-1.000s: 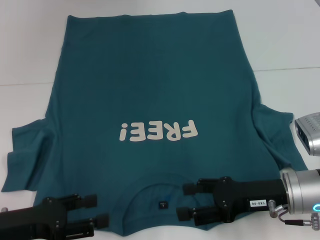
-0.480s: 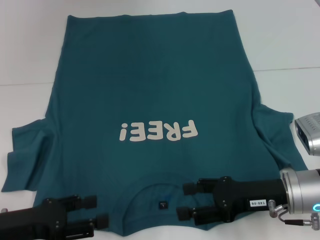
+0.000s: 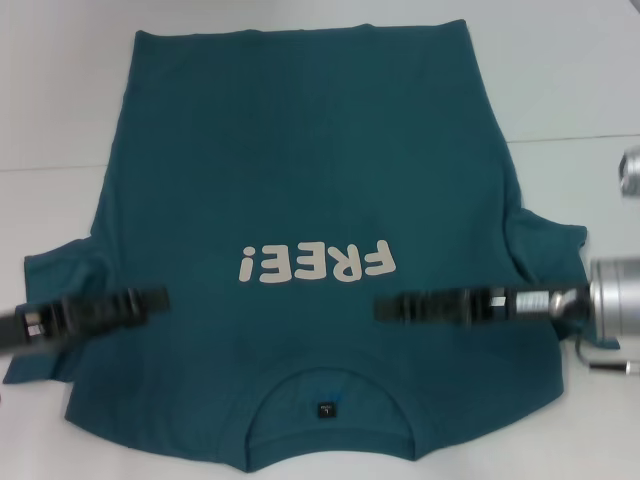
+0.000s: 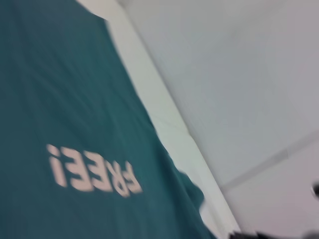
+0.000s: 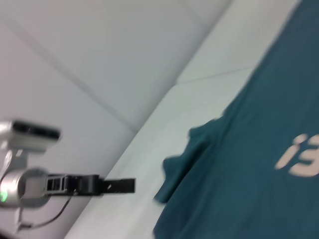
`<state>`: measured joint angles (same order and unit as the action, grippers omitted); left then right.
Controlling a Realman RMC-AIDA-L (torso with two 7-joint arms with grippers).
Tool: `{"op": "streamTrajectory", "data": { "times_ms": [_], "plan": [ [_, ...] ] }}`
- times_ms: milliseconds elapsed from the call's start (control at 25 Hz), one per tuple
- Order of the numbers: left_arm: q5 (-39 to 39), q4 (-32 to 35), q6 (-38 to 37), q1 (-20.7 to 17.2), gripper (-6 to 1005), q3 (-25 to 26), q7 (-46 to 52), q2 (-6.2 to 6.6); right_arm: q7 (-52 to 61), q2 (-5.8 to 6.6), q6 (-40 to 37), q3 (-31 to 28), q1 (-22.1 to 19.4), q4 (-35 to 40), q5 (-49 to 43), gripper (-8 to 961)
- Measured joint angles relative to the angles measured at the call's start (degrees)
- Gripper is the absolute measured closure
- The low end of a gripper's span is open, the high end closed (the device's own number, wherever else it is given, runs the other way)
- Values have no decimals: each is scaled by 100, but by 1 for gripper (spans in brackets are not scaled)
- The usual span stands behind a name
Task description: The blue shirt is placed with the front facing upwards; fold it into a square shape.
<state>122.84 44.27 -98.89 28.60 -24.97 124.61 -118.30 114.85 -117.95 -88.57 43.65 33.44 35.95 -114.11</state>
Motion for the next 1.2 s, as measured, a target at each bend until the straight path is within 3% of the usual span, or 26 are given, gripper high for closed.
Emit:
{"op": "streamTrajectory", "data": {
  "times_ms": [200, 480, 520, 840, 1200],
  "plan": [
    [36, -3, 726, 137, 220, 131, 862, 113, 654, 135, 209, -9, 200, 70, -2, 39],
    [39, -303, 2215, 73, 220, 477, 1277, 164, 837, 146, 575, 36, 269, 47, -35, 39],
    [47, -468, 2714, 25, 220, 580, 1299, 167, 839, 145, 593, 37, 270, 47, -36, 39],
    [229, -845, 3534, -7, 220, 558, 1282, 167, 876, 159, 630, 41, 274, 47, -41, 39],
    [513, -940, 3765, 78, 221, 578, 1326, 174, 897, 159, 718, 48, 262, 44, -41, 40]
  ]
}}
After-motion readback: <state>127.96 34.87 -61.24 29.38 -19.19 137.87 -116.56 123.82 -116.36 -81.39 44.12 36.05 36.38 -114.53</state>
